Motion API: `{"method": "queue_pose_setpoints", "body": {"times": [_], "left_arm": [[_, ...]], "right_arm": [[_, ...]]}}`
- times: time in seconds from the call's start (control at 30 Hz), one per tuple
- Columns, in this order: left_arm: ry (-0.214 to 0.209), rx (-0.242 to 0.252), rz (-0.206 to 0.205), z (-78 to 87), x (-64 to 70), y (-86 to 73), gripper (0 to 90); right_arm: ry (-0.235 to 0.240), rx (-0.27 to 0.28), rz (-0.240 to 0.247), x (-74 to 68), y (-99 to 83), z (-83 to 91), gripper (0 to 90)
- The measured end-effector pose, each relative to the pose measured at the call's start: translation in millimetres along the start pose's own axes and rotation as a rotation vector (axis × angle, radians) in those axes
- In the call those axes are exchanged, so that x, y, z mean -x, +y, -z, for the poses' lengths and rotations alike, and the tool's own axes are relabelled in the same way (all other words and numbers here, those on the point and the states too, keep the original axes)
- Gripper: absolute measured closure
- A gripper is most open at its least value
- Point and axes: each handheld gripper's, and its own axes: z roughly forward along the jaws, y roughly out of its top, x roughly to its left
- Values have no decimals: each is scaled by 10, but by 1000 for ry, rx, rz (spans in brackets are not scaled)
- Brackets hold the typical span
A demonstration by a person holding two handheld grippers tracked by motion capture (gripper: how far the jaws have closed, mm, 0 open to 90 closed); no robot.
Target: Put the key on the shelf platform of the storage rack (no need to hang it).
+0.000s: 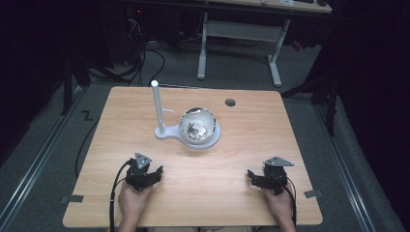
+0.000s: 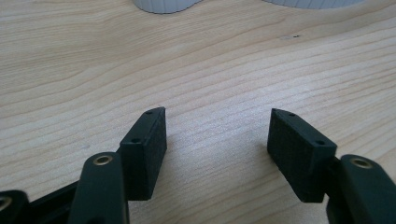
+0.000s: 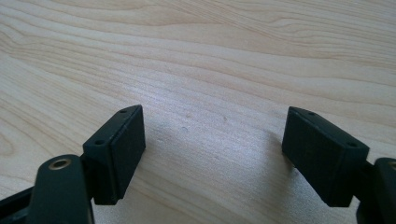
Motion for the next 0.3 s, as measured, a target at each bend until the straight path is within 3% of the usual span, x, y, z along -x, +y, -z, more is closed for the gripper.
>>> {"method": "queue_pose_setpoints", "body": {"times": [0.3], "left_arm": [[7,0,14,2,5,7,368]], "right_arm": [[0,0,0,0,0,0,217]]}}
